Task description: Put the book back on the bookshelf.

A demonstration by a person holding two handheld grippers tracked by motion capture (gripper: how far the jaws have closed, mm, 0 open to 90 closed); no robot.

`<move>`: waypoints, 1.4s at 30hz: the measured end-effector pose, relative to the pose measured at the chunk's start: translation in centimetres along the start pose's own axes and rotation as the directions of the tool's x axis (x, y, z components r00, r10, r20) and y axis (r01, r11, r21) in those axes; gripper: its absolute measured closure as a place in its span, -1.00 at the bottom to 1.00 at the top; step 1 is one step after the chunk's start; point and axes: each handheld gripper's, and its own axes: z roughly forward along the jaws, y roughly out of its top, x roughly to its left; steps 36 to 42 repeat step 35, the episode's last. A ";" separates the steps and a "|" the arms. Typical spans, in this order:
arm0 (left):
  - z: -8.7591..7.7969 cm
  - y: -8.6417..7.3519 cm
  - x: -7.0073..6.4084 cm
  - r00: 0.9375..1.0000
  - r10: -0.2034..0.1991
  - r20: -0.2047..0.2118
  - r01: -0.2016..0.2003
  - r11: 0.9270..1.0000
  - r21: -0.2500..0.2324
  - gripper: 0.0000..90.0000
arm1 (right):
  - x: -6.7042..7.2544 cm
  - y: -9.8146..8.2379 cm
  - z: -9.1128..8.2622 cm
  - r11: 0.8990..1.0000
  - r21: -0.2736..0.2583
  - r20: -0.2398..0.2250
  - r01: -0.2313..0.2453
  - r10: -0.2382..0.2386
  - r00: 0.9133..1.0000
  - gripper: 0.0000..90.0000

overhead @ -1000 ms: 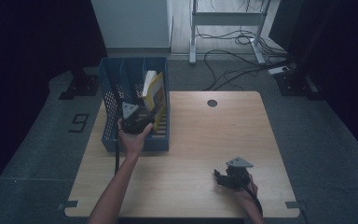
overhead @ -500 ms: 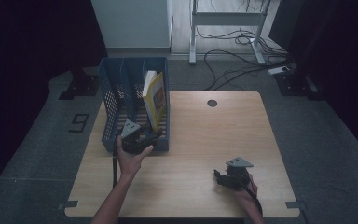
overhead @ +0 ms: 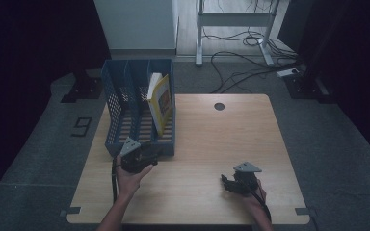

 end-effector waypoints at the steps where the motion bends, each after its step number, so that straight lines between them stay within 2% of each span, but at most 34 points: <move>1: -0.1 -0.3 0.1 1.000 -0.003 0.001 0.003 1.000 0.008 -0.21 | 0.0 0.0 0.0 1.000 0.000 0.000 0.001 -0.001 1.000 -0.42; 6: -0.6 -1.9 0.1 0.998 -0.046 0.034 0.045 0.998 0.033 -0.23 | 0.0 0.0 0.0 1.000 0.000 0.000 0.001 -0.001 1.000 -0.42; 14: -1.2 -4.0 -0.3 0.999 -0.023 0.030 0.021 0.998 0.063 -0.23 | 0.0 0.0 0.0 1.000 0.000 0.001 0.001 -0.001 1.000 -0.42; 17: -1.3 -4.2 -0.3 1.000 -0.005 0.027 0.003 0.997 0.075 -0.22 | 0.0 0.0 0.0 1.000 0.000 0.001 0.001 -0.001 1.000 -0.42; 23: -1.0 -5.0 0.1 0.999 -0.025 0.037 0.022 0.996 0.083 -0.23 | 0.0 0.0 0.0 1.000 0.000 0.003 0.001 -0.001 1.000 -0.42; 25: -0.8 -5.2 0.1 0.999 -0.023 0.038 0.019 0.995 0.101 -0.23 | 0.0 0.0 0.0 1.000 0.000 0.002 0.000 0.000 1.000 -0.42; 42: -1.0 -5.7 0.3 0.999 -0.023 0.023 0.020 0.993 0.113 -0.24 | 0.0 0.1 0.1 1.000 -0.001 0.002 0.000 0.000 1.000 -0.42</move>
